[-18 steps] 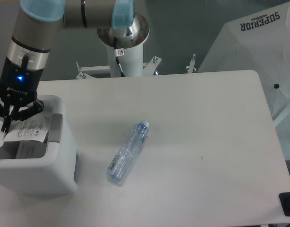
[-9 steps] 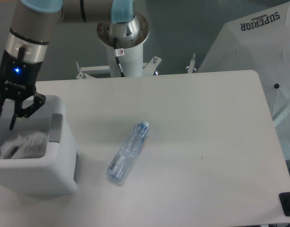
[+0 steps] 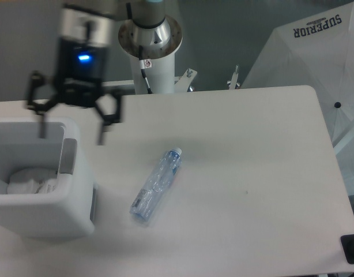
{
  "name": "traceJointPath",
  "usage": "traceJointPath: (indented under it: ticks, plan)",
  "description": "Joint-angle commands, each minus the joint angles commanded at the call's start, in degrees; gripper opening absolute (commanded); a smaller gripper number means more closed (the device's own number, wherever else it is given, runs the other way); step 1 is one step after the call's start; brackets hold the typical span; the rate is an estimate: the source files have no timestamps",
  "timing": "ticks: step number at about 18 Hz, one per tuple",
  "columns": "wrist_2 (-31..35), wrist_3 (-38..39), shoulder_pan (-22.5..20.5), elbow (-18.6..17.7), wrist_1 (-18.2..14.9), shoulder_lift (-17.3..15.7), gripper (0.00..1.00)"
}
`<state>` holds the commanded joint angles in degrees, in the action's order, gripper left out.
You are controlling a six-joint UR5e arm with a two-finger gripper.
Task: Place the trash in the trash can
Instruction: 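Move the open gripper up and over the clear water bottle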
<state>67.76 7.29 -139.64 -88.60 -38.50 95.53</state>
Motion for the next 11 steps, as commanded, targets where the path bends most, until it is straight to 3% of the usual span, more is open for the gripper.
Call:
traceJointPath:
  ticks: [5, 9, 11]
  plan:
    - [0.26, -2.97, -6.25, -0.43, -0.61, 4.05, 1.0]
    - [0.79, -20.43, -6.69, -5.87, -1.22, 6.16, 1.0]
    - [4.37, -29.4, -6.35, -8.42, -1.31, 7.56, 1.0]
